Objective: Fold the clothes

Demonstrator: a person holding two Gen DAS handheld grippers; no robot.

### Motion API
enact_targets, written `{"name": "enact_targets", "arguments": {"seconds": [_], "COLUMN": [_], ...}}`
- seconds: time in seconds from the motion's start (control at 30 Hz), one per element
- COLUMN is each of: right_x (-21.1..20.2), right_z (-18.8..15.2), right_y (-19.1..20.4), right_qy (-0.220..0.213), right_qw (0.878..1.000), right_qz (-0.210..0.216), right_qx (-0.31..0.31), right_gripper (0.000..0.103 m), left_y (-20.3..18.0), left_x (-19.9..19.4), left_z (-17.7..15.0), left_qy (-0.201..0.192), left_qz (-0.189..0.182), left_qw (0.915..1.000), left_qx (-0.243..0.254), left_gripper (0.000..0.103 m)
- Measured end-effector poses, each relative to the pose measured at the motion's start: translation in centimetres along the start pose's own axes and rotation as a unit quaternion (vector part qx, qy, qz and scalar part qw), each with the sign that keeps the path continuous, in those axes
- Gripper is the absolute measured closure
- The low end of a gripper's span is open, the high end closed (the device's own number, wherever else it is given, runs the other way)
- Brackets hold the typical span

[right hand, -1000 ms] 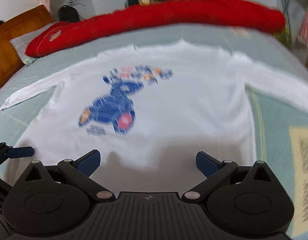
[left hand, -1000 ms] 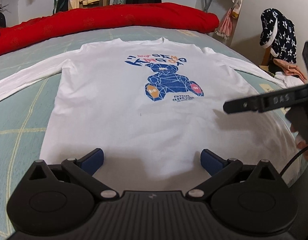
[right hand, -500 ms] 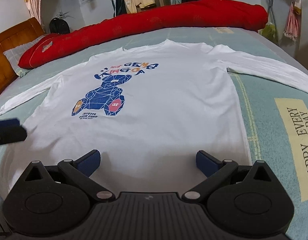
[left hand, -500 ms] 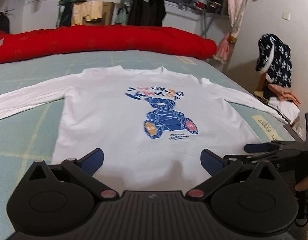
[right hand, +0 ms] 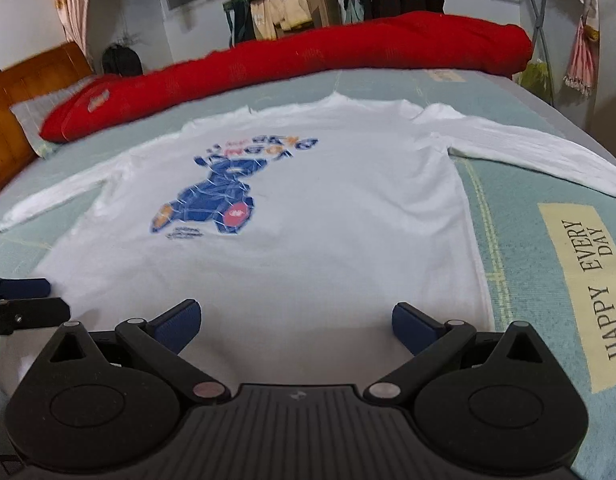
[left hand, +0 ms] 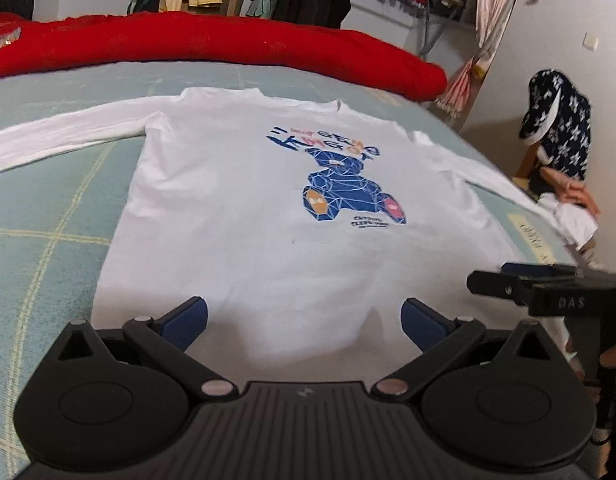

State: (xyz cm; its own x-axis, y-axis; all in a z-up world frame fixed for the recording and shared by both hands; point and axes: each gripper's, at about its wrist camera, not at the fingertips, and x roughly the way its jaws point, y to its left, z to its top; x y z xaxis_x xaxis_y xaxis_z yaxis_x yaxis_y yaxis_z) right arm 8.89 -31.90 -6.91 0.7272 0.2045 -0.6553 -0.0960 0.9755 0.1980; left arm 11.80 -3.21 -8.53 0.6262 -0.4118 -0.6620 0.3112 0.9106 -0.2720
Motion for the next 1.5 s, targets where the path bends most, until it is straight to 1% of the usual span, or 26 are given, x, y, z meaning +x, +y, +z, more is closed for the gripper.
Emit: {"name": "enact_targets", "arguments": {"seconds": [0.03,0.17,0.23,0.3,0.37,0.43,0.47,0.53,0.57,0.63,0.7,0.77,0.8,0.87,0.97,1.0,1.03,1.1,1.13,1.17,1.23,1.3,1.33,1.43,1.5], "right_x": [-0.3,-1.3,-2.1,-2.9,-3.3,-3.2,-3.1,-2.2,-1.7,-0.8,-0.4,0.2,0.9,2.9,6.9,8.0,8.0,7.4,7.0,6.6,6.1,5.9,5.8,5.6,5.4], "right_z": [-0.2,-0.8,-1.0,-0.9,-0.5,0.0,0.2,0.6,0.7,1.1,2.2,4.2,5.2,6.9,8.0,8.3,8.4,8.8,9.1,9.4,9.9,9.8,9.7,8.8,8.2], "right_y": [-0.2,-0.8,-1.5,-2.2,-2.2,-1.6,-1.2,-0.5,-0.2,-0.3,-0.7,-1.2,-1.5,-2.1,-3.7,-4.2,-4.7,-5.0,-4.8,-4.4,-2.8,-0.8,0.2,2.6,4.2], "right_qy": [-0.001,-0.007,-0.011,-0.019,-0.029,-0.035,-0.036,-0.024,-0.017,-0.003,-0.007,-0.024,-0.025,-0.015,0.015,0.019,0.004,-0.018,-0.026,-0.033,-0.036,-0.031,-0.028,-0.022,-0.018], "right_qw": [1.000,1.000,1.000,0.999,0.999,0.998,0.998,0.999,0.999,0.999,0.999,0.999,0.998,0.998,0.996,0.996,0.996,0.997,0.997,0.997,0.998,0.999,0.998,0.997,0.996], "right_qz": [-0.001,-0.003,-0.007,-0.003,0.012,0.029,0.037,0.044,0.043,0.032,0.034,0.046,0.052,0.065,0.077,0.079,0.071,0.030,0.007,0.003,0.022,0.040,0.049,0.071,0.085], "right_qx": [0.001,0.004,0.013,0.031,0.043,0.036,0.031,0.018,0.013,0.005,-0.001,-0.008,-0.008,0.000,0.035,0.045,0.053,0.072,0.077,0.071,0.046,0.016,0.003,-0.020,-0.036], "right_gripper": [0.000,0.000,0.000,0.000,0.000,0.000,0.000,0.000,0.000,0.000,0.000,0.000,0.000,0.000,0.000,0.000,0.000,0.000,0.000,0.000,0.000,0.000,0.000,0.000,0.000], "left_y": [0.2,0.9,1.1,1.0,0.4,-0.1,-0.1,0.1,0.4,1.1,1.7,2.3,2.6,2.9,3.1,3.2,3.4,3.8,4.0,4.3,4.8,5.5,6.2,8.8,11.0], "left_x": [0.2,-0.6,-1.1,-1.5,-1.7,-1.5,-1.3,-0.7,-0.9,-1.6,-2.2,-2.5,-2.6,-2.5,-2.3,-2.2,-2.2,-2.1,-2.1,-2.0,-2.0,-2.1,-2.1,-2.1,-1.8], "left_z": [-0.2,-1.2,-1.1,-0.8,-0.7,-0.7,-0.8,-1.2,-1.4,-1.2,-1.0,-0.5,-0.3,-0.1,0.2,0.2,0.4,0.8,1.2,1.8,3.3,4.8,5.4,7.2,8.1], "left_qy": [0.004,-0.005,-0.004,0.000,-0.004,-0.002,0.005,0.022,0.022,0.016,0.009,0.001,-0.002,-0.004,-0.001,0.002,0.005,0.010,0.012,0.010,0.003,-0.012,-0.017,-0.030,-0.025], "left_qz": [0.003,0.029,0.034,0.028,0.019,0.012,0.011,0.020,0.032,0.037,0.040,0.049,0.053,0.050,0.041,0.040,0.036,0.026,0.024,0.026,0.037,0.043,0.044,0.049,0.071], "left_qw": [1.0000,0.9995,0.9993,0.9995,0.9998,0.9999,0.9999,0.9995,0.9992,0.9992,0.9991,0.9985,0.9982,0.9981,0.9981,0.9979,0.9979,0.9978,0.9978,0.9978,0.9978,0.9977,0.9973,0.9944,0.9907], "left_qx": [-0.003,-0.004,-0.012,-0.012,0.000,0.008,0.009,0.006,0.005,-0.003,-0.013,-0.023,-0.028,-0.036,-0.047,-0.050,-0.054,-0.061,-0.062,-0.060,-0.055,-0.051,-0.056,-0.089,-0.113], "left_gripper": [0.001,0.001,0.001,0.001,0.001,0.001,0.001,0.001,0.001,0.001,0.001,0.001,0.001,0.001,0.001,0.001,0.001,0.001,0.001,0.001,0.001,0.001,0.001,0.001,0.001]}}
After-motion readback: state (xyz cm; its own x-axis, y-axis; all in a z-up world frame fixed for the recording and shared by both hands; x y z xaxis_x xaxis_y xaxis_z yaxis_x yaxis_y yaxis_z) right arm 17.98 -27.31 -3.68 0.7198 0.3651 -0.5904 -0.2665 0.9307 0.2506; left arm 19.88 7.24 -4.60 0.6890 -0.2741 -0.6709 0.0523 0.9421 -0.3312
